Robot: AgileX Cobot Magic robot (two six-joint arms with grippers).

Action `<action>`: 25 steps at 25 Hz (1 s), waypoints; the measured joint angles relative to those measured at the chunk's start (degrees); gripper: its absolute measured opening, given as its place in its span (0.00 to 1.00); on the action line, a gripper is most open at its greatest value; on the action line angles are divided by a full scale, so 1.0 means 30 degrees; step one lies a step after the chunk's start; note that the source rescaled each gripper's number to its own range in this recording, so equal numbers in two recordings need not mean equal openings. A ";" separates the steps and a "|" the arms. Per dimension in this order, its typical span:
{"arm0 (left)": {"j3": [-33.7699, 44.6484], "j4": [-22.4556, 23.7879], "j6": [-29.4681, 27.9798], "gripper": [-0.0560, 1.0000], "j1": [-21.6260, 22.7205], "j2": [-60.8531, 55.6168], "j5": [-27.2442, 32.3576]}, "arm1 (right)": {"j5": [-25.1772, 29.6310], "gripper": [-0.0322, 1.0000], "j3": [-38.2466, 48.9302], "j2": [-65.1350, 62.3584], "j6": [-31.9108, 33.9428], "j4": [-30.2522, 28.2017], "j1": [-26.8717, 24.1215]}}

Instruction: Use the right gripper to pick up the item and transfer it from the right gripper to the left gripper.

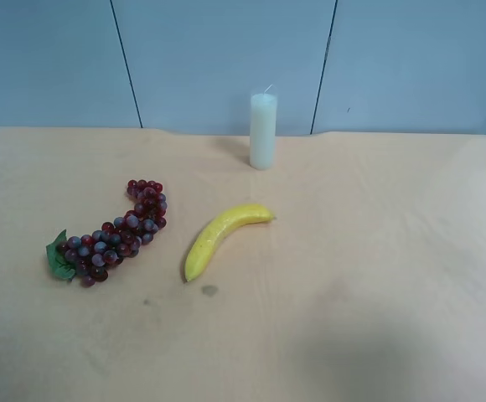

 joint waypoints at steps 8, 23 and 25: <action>0.0021 0.0116 -0.0104 1.00 0.0598 -0.4043 0.0028 | 0.0000 1.00 0.0000 0.0000 0.0000 0.0000 0.0000; 0.0021 0.0615 -0.0736 1.00 0.5839 -0.4345 0.0066 | 0.0000 1.00 0.0000 0.0000 0.0000 0.0000 0.0000; 0.0021 0.0615 -0.0773 1.00 0.5854 -0.4345 0.0066 | 0.0000 1.00 0.0000 0.0000 0.0000 0.0000 0.0000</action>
